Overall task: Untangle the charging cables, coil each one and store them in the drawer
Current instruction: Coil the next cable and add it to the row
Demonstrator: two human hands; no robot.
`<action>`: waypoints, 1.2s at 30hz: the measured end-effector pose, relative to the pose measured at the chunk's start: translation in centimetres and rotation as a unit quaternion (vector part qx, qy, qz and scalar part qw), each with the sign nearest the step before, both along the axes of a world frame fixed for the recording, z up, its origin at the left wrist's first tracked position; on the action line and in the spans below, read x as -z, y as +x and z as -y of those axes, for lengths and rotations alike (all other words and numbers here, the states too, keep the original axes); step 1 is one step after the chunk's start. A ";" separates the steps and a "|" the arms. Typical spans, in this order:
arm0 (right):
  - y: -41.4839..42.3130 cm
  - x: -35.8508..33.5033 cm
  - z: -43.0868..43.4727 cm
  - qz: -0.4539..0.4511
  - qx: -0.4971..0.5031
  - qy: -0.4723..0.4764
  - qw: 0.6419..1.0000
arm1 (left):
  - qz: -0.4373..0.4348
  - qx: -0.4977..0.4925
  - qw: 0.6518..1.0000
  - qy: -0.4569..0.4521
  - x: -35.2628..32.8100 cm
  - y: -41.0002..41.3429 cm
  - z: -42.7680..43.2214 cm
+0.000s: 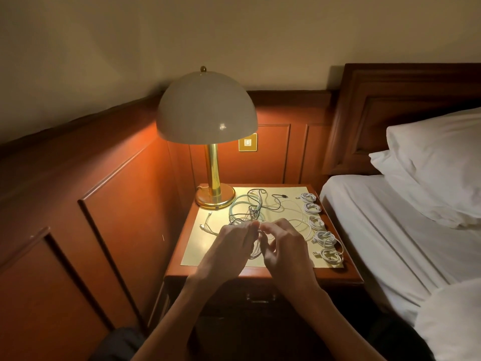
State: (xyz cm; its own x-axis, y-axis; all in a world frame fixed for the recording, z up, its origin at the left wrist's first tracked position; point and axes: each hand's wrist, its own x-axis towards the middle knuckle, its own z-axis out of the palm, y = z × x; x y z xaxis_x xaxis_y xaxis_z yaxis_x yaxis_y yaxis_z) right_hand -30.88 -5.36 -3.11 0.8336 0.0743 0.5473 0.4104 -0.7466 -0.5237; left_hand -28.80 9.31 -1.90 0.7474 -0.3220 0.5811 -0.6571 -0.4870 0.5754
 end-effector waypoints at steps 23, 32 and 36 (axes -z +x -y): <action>1.5 -1.8 3.9 -0.161 -0.170 0.202 0.951 | -0.288 0.081 0.948 -0.104 1.1 2.2 -1.2; 1.0 -3.4 5.8 -0.148 -0.183 0.034 0.971 | -0.287 0.062 0.954 -0.065 2.2 1.4 -0.5; 0.4 -3.0 5.6 -0.176 -0.190 0.072 0.963 | -0.296 0.096 0.948 -0.057 1.8 1.2 -0.6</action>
